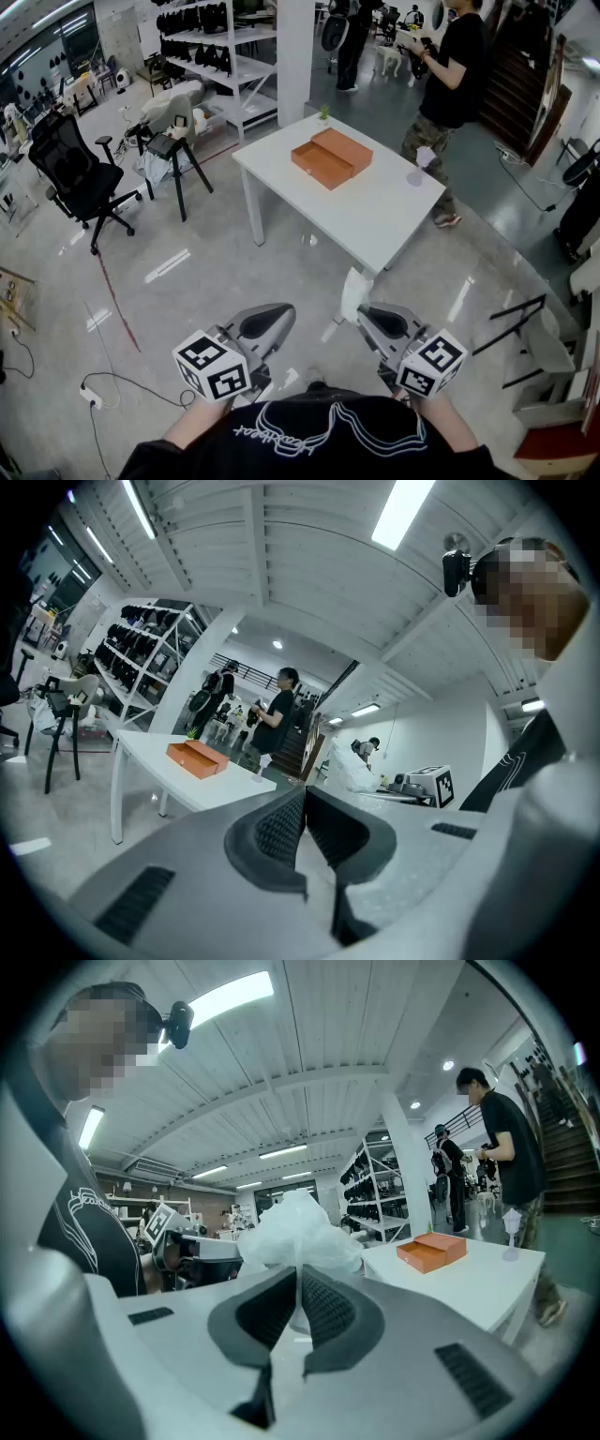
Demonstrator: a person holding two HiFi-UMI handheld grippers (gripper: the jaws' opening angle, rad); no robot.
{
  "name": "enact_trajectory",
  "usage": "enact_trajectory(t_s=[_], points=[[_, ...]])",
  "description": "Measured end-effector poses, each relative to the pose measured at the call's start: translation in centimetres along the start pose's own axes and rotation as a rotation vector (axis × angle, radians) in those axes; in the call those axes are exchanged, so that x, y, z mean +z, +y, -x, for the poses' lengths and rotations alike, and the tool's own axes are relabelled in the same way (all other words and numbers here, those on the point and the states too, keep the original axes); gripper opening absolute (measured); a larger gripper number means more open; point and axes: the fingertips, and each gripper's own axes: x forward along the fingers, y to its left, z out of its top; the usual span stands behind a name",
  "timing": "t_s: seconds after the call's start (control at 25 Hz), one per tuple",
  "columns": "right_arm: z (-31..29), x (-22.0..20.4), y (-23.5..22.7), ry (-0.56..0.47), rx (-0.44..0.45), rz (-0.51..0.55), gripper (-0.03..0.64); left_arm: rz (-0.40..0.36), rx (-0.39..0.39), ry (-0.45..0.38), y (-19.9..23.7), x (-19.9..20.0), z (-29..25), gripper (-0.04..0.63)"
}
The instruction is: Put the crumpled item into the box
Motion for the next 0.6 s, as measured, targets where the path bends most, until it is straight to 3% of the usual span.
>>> enact_trajectory(t_s=[0.28,0.6], points=[[-0.4,0.6,-0.1,-0.028,0.020,0.010,0.023,-0.034,0.020,-0.006,-0.1,1.0,0.2,0.006],[-3.9,0.7,-3.3,-0.051,0.006,-0.035,0.023,-0.026,0.065,-0.003,3.3,1.5,-0.4,0.006]])
